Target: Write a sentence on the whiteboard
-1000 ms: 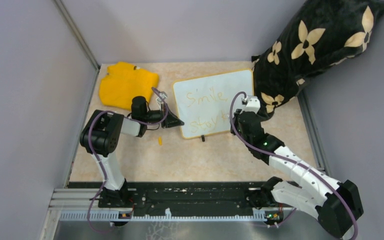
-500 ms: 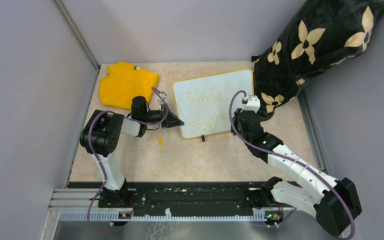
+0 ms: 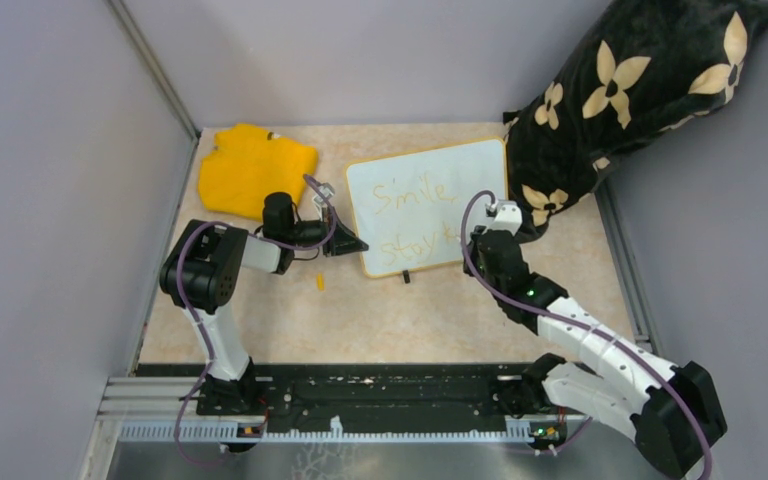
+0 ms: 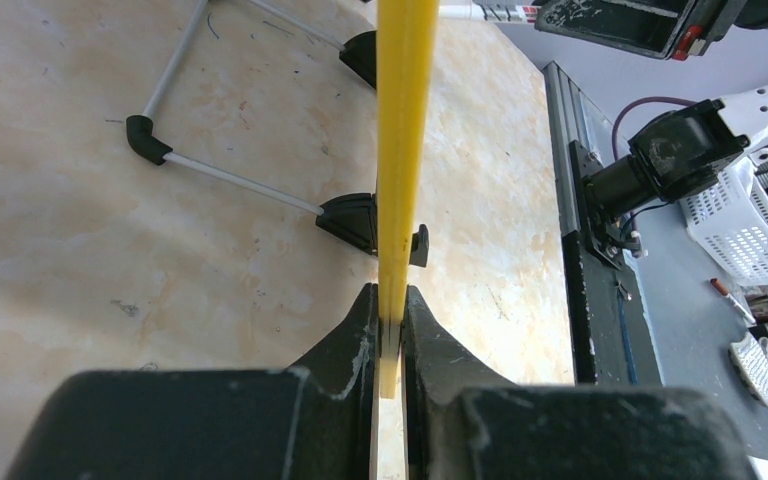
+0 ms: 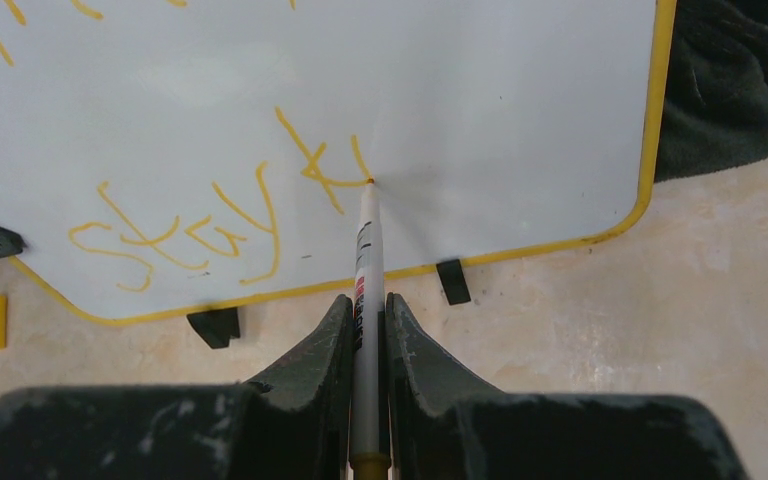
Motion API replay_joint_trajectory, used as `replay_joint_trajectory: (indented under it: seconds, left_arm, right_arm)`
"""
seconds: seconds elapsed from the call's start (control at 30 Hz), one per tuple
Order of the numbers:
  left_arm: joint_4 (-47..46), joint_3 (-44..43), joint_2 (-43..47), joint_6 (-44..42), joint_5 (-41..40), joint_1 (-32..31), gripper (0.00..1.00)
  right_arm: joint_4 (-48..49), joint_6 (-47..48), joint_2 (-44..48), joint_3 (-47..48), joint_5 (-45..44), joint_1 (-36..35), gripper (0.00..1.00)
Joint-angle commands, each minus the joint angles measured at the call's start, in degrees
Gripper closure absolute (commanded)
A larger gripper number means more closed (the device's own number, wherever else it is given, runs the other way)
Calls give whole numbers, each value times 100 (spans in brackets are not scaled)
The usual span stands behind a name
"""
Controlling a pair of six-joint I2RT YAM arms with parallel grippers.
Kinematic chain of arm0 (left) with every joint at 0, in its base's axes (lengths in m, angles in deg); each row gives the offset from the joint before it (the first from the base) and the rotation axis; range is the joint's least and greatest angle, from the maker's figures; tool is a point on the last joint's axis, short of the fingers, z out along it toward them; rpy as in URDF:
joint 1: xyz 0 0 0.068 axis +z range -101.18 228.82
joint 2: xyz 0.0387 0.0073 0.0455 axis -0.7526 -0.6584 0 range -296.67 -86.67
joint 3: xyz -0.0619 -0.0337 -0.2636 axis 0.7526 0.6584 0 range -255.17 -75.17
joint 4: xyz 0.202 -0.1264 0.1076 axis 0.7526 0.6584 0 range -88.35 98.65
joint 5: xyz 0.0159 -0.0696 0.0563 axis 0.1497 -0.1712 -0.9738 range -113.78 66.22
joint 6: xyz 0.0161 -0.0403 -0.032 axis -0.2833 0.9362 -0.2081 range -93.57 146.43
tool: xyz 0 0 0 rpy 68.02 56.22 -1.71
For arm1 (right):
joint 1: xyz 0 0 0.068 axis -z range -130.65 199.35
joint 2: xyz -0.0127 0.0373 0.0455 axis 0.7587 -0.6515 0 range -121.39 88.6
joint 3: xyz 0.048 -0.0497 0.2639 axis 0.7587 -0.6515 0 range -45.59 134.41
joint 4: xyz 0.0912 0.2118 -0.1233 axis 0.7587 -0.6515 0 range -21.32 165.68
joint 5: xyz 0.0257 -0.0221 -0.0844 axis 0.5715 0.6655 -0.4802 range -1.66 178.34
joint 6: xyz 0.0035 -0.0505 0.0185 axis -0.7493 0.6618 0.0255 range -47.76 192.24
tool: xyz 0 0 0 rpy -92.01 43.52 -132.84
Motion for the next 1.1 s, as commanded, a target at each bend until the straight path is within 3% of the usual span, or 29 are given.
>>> replay_joint_trajectory:
  seconds: [0.0,0.63,1.07]
  left_arm:
    - [428,-4,-79,-104,-283,-46,100]
    - [425,5,-58,-104,-280,-47,100]
    - [424,2,-68,-110,-285,-46,100]
  right_arm:
    - [35,-110,180,-111,2,85,100]
    - [-114,92,190,615,-164,91,100]
    - [-1,116,-47,598,-125,262,100]
